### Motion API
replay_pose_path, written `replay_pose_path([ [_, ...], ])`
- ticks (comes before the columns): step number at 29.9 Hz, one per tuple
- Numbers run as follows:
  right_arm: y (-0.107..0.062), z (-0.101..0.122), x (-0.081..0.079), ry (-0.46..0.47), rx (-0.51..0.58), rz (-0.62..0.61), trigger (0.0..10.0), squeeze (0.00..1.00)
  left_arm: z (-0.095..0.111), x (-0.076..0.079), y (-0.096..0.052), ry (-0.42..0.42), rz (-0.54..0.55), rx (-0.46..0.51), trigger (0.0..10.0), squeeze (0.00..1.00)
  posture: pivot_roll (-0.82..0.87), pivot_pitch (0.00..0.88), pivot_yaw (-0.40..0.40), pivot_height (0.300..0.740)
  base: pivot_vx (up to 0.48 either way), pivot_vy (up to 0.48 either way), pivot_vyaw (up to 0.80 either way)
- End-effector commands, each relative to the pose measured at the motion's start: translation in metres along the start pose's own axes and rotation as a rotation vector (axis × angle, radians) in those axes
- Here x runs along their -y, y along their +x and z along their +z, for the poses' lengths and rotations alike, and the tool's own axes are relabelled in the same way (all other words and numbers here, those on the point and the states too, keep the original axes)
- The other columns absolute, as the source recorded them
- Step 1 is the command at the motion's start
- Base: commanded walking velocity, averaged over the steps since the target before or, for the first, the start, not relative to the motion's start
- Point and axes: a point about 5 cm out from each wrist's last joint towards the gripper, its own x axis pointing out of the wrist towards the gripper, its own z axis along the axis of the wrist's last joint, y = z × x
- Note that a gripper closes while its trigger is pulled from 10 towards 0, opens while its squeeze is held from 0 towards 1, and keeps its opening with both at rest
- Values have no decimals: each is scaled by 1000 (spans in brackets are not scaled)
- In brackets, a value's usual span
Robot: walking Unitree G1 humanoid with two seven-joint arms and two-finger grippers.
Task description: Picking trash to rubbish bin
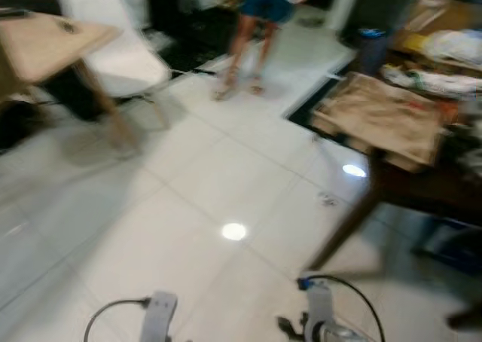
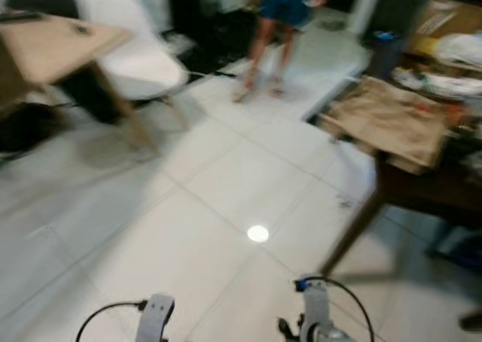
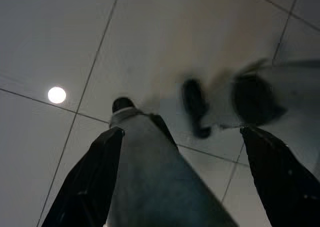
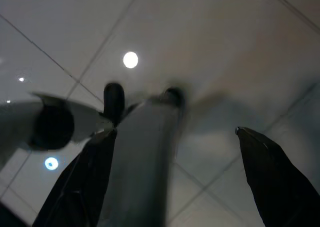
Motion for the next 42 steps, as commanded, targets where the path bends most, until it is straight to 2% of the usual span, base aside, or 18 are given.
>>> replay_pose_path([
  [1,0,3,2,-4,9,-7,10000,0,-12,2,-1,-15,-2,-38,10000,0,44,71,-30,740,0,-409,0],
  [22,0,4,0,-25,5,-3,10000,0,-12,2,-1,-13,-6,-40,10000,0,46,67,-30,740,0,-415,0],
  [29,0,3,0,-24,5,-3,10000,0,-11,2,-1,-16,-6,-38,10000,0,46,68,-30,740,0,-417,-787],
  [42,0,4,1,-18,10,-4,10000,0,-10,3,-1,-16,-12,-34,10000,0,42,70,-29,740,0,-415,0],
])
